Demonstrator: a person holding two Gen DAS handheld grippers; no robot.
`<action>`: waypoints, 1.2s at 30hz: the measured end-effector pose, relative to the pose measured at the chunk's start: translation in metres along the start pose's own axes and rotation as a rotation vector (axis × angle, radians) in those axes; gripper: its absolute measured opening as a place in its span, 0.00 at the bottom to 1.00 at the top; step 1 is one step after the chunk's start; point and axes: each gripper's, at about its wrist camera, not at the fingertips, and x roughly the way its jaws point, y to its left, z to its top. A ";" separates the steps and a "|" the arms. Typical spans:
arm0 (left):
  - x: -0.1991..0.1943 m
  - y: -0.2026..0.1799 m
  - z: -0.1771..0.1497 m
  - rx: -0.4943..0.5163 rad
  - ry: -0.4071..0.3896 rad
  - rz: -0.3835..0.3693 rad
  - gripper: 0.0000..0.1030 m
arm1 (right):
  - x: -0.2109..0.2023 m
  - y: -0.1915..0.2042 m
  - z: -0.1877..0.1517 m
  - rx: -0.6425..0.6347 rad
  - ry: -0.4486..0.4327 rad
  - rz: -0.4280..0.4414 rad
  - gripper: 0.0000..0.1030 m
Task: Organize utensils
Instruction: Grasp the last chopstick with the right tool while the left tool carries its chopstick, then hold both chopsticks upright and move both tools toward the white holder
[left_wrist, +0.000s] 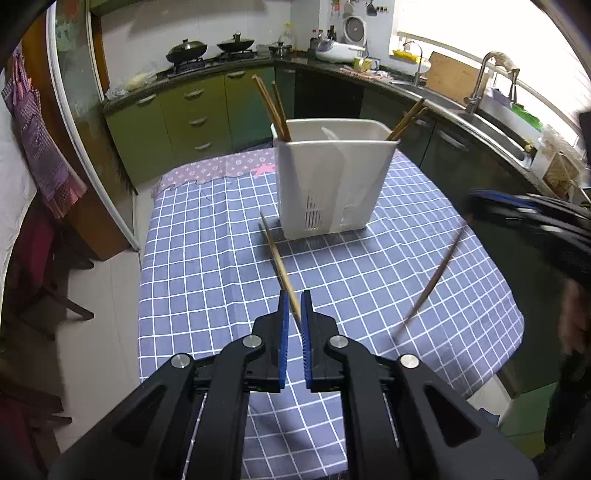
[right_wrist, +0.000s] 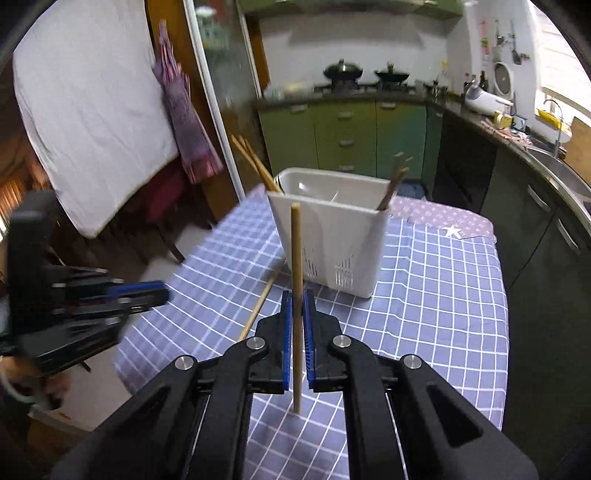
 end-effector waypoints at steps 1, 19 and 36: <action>0.007 0.002 0.002 -0.009 0.019 -0.002 0.06 | -0.010 -0.003 -0.001 0.009 -0.016 0.005 0.07; 0.165 0.034 0.045 -0.326 0.278 0.002 0.16 | -0.075 -0.019 -0.022 0.034 -0.080 0.009 0.07; 0.186 0.032 0.050 -0.287 0.323 0.043 0.06 | -0.078 -0.015 -0.025 0.048 -0.081 0.018 0.07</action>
